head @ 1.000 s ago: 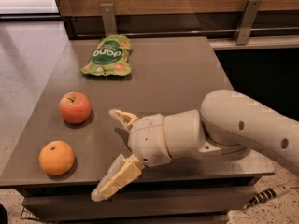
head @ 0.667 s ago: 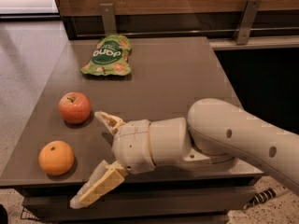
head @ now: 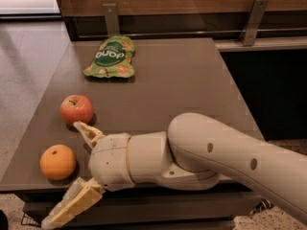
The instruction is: Pick orange
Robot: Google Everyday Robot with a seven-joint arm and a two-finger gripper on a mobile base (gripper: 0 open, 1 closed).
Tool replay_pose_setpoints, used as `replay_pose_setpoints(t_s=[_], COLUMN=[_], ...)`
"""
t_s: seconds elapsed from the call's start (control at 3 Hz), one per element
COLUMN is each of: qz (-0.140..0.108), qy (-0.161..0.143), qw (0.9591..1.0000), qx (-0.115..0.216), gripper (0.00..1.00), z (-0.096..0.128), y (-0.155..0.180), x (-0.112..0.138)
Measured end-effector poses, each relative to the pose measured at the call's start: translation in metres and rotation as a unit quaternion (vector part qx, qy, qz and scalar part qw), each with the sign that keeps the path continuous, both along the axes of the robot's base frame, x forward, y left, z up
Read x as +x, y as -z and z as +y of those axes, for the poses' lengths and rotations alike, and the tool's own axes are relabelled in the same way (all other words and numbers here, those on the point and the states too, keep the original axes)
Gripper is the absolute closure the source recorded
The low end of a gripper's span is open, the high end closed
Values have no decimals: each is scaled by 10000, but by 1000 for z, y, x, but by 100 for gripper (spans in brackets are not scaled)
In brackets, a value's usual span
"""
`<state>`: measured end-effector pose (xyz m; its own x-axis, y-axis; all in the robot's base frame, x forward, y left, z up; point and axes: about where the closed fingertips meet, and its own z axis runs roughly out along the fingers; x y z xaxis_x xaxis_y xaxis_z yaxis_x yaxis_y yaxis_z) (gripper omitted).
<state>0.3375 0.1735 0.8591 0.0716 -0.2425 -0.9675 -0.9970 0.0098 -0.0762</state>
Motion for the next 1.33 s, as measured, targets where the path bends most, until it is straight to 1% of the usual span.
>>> replay_pose_setpoints(t_s=[0.33, 0.67, 1.33], qz=[60, 174, 132], qy=[-146, -324, -382], qw=[9999, 9993, 9991], qx=[-54, -108, -127], gripper=[0, 19, 65], z=[26, 48, 52], y=[12, 27, 25], x=[-3, -3, -7])
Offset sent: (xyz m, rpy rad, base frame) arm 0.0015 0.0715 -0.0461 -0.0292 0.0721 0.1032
